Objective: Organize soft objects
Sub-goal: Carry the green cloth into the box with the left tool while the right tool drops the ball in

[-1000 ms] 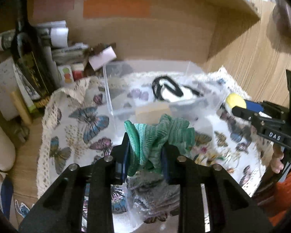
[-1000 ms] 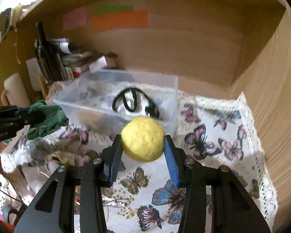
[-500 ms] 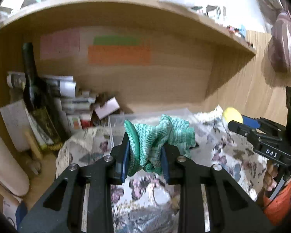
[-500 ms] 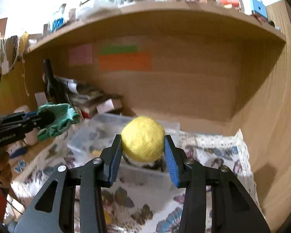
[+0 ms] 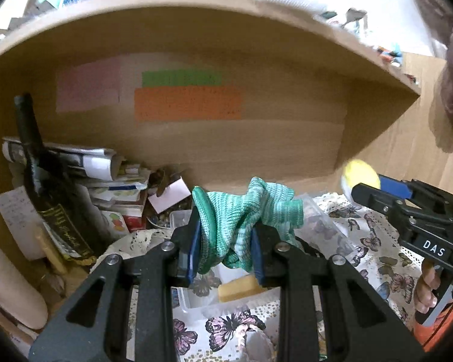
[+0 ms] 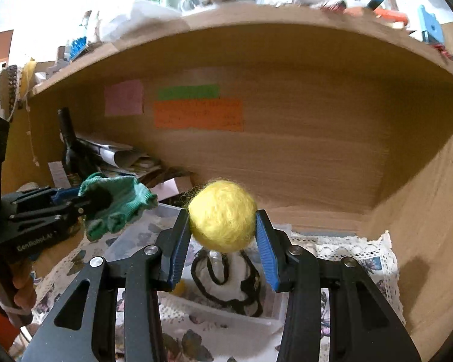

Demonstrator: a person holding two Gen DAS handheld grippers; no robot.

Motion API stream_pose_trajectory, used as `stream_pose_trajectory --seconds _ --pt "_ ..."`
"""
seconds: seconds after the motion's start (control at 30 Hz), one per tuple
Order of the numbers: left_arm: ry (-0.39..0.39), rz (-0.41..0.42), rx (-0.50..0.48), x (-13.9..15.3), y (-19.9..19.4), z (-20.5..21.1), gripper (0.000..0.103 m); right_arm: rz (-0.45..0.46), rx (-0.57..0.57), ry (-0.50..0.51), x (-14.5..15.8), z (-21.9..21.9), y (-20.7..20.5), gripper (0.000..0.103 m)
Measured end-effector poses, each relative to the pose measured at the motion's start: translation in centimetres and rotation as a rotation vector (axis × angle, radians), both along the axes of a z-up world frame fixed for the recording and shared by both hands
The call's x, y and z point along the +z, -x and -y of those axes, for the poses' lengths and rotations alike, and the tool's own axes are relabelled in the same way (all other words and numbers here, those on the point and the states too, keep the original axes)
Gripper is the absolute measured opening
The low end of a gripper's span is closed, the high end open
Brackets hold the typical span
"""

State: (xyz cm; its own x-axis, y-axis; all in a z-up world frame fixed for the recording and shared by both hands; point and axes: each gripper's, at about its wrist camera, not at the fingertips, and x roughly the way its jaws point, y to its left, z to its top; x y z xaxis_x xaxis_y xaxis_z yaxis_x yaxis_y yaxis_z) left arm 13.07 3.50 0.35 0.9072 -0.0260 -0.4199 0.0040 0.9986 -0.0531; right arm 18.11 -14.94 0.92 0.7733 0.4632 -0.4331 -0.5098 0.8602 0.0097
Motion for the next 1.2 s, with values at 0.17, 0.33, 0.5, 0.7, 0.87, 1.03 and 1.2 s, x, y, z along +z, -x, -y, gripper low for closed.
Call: stream_pose_trajectory --seconds 0.17,0.33,0.5,0.7,0.87,1.03,1.2 --pt "0.007 -0.069 0.008 -1.5 -2.8 -0.5 0.028 -0.06 0.006 0.029 -1.7 -1.2 -2.0 0.039" --pt "-0.001 -0.151 0.018 -3.6 -5.3 -0.7 0.028 -0.139 0.014 0.074 -4.4 -2.4 -4.0 0.039" --pt "-0.022 -0.213 0.013 -5.6 -6.8 -0.5 0.028 -0.206 0.017 0.115 -6.8 -3.1 -5.3 0.039" --pt "-0.029 -0.293 0.014 -7.9 -8.4 -0.4 0.028 -0.258 0.024 0.164 -8.8 -4.2 -6.0 0.039" --pt "-0.044 -0.331 0.042 -9.2 -9.4 -0.5 0.032 -0.269 0.028 0.196 -9.5 -4.7 -6.0 0.041" --pt "-0.044 -0.332 0.054 -9.2 -9.3 -0.7 0.053 -0.247 0.011 0.224 -9.5 -5.0 -5.8 0.049" --pt "-0.027 -0.283 0.056 -7.6 -7.9 -0.8 0.064 -0.191 0.0 0.201 -8.1 -4.3 -4.8 0.065"
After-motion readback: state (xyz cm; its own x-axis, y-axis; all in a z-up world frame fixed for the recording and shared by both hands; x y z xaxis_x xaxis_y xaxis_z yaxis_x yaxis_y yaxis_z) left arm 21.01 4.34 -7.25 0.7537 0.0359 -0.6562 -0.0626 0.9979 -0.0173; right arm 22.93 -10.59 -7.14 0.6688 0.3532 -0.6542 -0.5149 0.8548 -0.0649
